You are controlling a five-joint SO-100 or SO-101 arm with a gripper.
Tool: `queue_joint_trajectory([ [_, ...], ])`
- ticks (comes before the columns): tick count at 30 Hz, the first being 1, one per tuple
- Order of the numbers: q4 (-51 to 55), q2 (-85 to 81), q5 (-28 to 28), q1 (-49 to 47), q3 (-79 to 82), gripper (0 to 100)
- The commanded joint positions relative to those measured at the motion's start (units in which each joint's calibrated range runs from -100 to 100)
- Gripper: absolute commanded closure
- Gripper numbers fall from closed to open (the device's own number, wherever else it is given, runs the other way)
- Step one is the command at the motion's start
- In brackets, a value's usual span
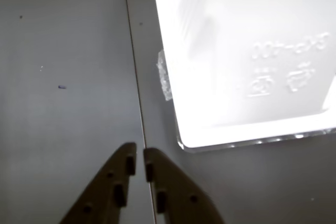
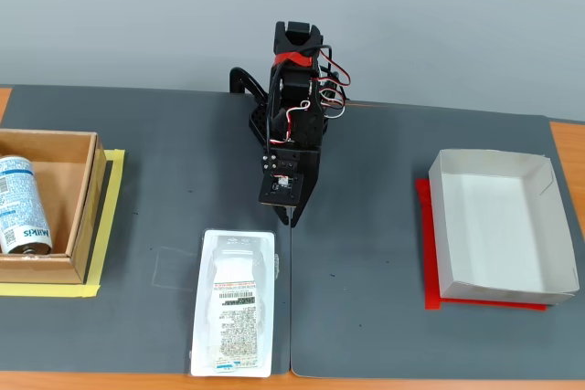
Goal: Pick the sandwich and put it in the gray box
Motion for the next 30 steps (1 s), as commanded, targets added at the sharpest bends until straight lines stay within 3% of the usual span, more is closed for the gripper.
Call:
queue_joint_trajectory([
  [1, -0.65, -0.6, 0.13, 0.01, 0.17, 98],
  [24, 0.13, -0.43, 0.29, 0.01, -2.0, 98],
  [30, -0.56, 7.54, 0.29, 0.01, -8.7, 98],
])
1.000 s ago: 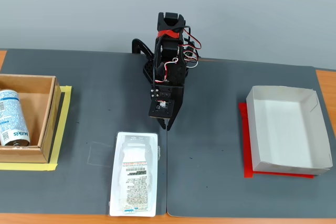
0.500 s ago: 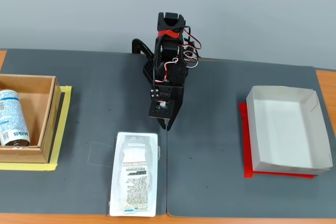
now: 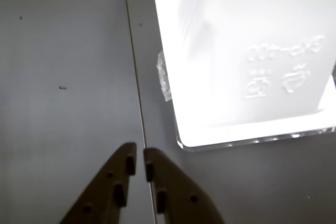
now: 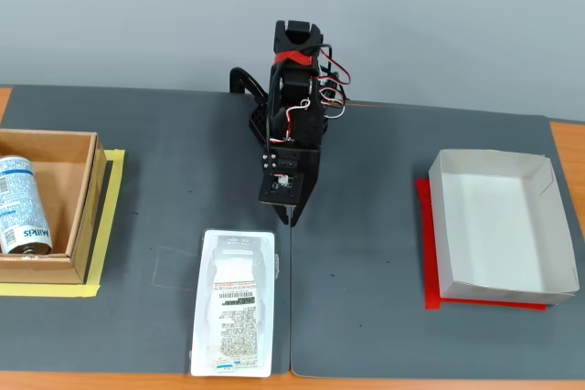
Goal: Pick the sandwich and put it in the gray box
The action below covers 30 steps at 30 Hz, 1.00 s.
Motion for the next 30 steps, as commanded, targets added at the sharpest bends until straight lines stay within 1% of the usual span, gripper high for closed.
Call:
queue_joint_trajectory([
  [1, -0.56, 6.69, 0.29, 0.01, -6.64, 98],
  [6, -0.65, 15.42, 0.29, 0.01, -14.51, 98],
  [11, -0.65, 20.76, 0.44, 0.09, -21.66, 98],
  [19, -0.65, 27.97, 4.92, 1.51, -31.7, 98],
  [30, 0.13, 41.11, 8.15, 7.77, -45.81, 98],
])
